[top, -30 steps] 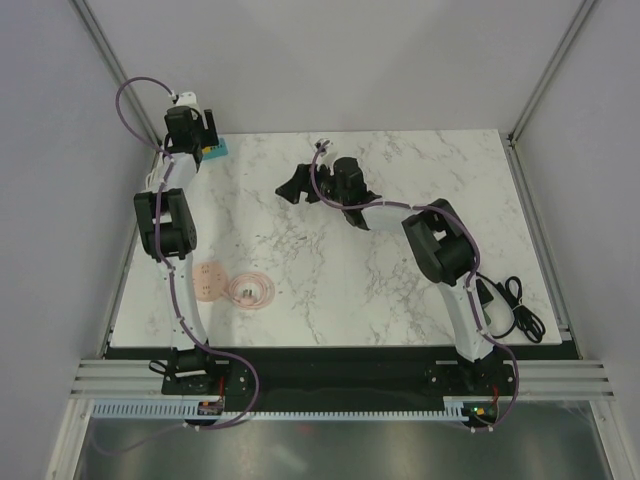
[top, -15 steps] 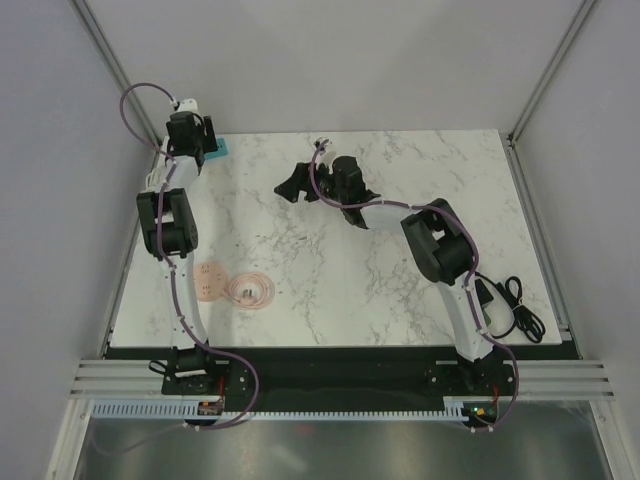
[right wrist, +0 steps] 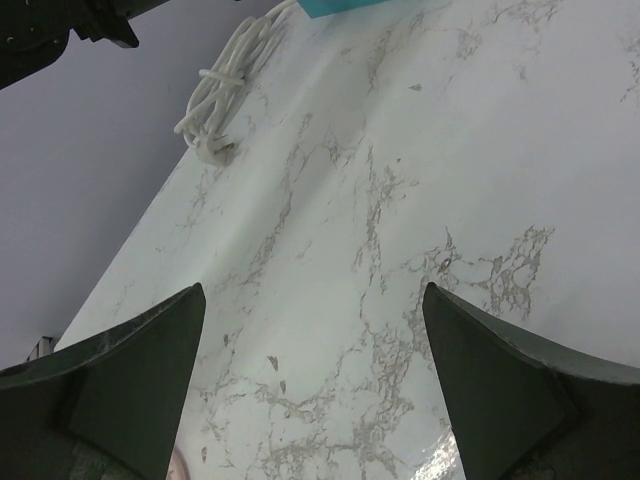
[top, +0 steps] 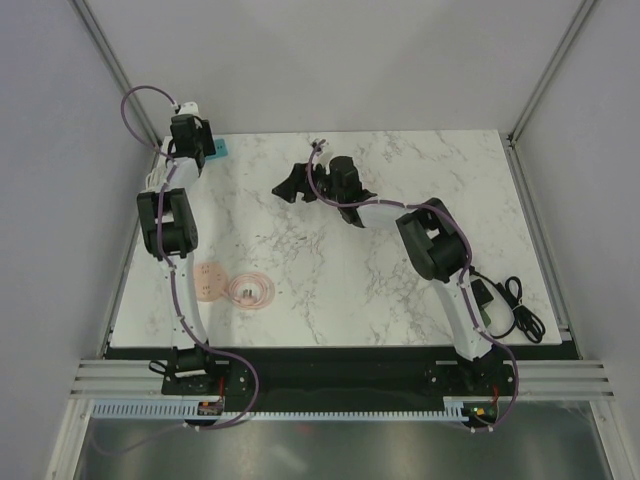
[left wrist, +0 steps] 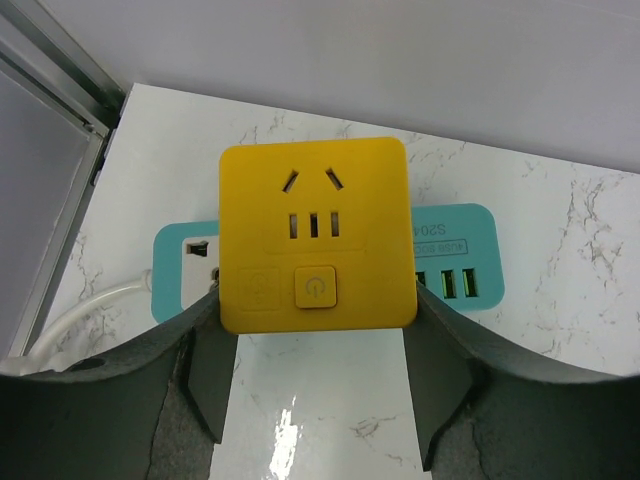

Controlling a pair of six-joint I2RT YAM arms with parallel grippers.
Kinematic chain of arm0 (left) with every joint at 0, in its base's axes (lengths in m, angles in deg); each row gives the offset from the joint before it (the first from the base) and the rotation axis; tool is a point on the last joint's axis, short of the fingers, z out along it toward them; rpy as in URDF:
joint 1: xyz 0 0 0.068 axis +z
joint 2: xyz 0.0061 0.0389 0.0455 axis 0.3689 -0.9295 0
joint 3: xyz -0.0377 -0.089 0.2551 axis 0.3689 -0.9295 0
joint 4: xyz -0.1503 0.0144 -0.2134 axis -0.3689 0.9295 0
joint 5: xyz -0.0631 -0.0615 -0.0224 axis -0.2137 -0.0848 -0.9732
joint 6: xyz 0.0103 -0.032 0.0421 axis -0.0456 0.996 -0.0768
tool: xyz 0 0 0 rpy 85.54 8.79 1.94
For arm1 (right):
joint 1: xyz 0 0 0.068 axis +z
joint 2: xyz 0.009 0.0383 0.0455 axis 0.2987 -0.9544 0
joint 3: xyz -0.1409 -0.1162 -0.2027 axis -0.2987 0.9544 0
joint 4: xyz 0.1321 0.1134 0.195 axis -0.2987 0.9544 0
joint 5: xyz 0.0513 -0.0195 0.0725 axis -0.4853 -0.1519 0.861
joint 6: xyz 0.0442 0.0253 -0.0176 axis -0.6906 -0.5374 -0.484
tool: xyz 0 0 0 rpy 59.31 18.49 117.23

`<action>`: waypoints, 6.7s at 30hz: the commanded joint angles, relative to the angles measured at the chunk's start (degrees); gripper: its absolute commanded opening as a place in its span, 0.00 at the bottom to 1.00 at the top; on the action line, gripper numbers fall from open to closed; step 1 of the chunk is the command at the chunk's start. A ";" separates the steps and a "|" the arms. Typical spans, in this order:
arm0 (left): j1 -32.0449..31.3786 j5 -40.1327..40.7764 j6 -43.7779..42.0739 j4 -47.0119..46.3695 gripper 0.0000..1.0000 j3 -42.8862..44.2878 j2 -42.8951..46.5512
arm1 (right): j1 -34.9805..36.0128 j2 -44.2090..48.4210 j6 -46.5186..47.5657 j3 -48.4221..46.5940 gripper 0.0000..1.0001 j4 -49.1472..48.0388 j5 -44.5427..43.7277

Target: Pull the plug off the socket

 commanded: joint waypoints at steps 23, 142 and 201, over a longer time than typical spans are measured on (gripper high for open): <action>-15.49 1.43 19.07 -4.64 0.02 -64.16 49.88 | 2.98 -6.24 7.09 -15.12 0.86 20.85 2.30; -17.70 -13.40 18.38 -2.69 0.02 -61.01 57.63 | 7.55 -18.28 5.70 -32.95 0.49 44.59 -9.38; -16.47 -17.00 31.47 4.59 0.02 -64.35 70.99 | 2.72 15.63 6.14 -4.41 0.70 34.64 -13.24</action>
